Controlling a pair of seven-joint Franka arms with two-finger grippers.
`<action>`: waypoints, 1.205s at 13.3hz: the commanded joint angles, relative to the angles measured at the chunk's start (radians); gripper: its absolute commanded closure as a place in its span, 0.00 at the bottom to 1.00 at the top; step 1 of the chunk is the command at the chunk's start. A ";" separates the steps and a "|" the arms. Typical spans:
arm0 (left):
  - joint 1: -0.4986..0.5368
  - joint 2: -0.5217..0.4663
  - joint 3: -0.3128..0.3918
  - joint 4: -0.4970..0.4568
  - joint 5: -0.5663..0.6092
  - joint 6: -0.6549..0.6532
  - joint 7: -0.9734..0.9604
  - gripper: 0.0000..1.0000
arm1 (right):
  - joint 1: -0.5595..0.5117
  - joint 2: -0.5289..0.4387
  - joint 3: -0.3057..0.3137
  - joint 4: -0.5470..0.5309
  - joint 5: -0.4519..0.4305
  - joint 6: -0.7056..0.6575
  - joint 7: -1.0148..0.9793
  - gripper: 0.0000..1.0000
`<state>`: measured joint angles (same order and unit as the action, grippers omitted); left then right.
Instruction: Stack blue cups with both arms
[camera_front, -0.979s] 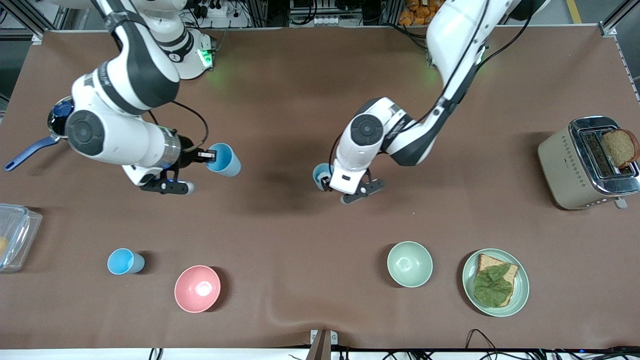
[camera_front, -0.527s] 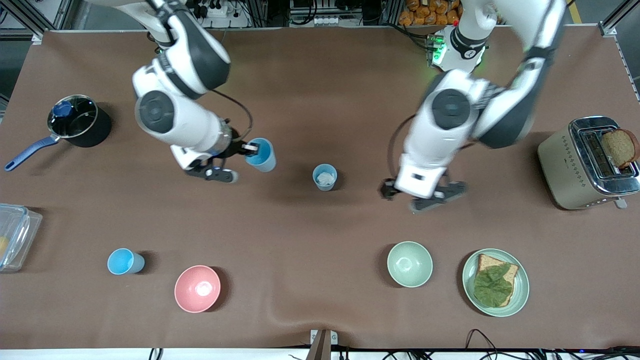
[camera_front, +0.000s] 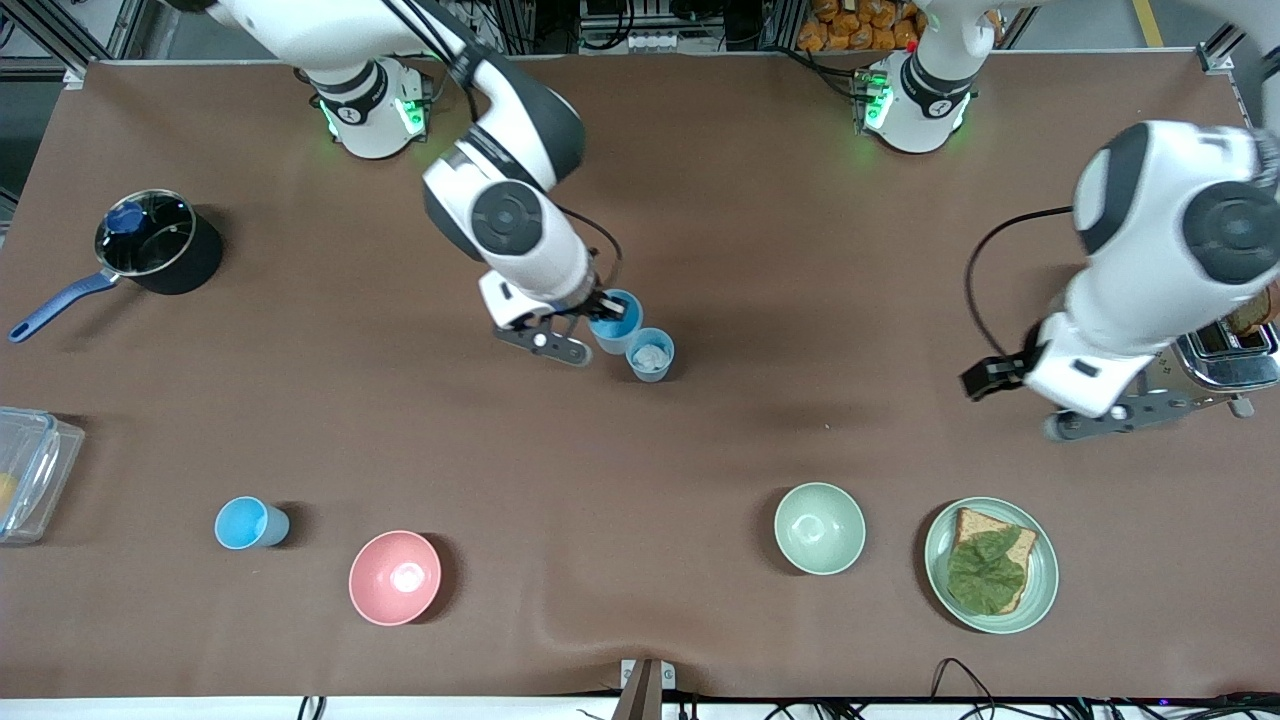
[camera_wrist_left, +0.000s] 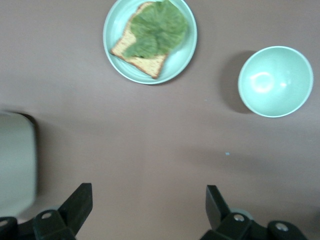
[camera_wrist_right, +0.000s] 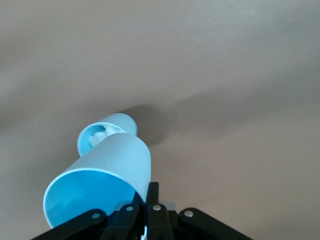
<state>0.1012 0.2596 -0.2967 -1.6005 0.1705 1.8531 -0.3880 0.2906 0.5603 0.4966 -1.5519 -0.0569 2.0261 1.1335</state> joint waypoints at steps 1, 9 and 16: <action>0.043 -0.036 -0.010 -0.027 0.003 -0.023 0.063 0.00 | 0.059 0.104 -0.018 0.140 -0.050 -0.023 0.086 1.00; 0.078 -0.039 -0.009 -0.026 0.011 -0.023 0.113 0.00 | 0.120 0.128 -0.046 0.133 -0.047 -0.023 0.115 1.00; 0.081 -0.100 -0.010 -0.018 0.000 -0.049 0.132 0.00 | 0.122 0.122 -0.075 0.136 -0.052 -0.007 0.111 0.00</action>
<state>0.1668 0.2012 -0.2977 -1.6040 0.1706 1.8242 -0.2913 0.3996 0.6818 0.4423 -1.4444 -0.0844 2.0264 1.2257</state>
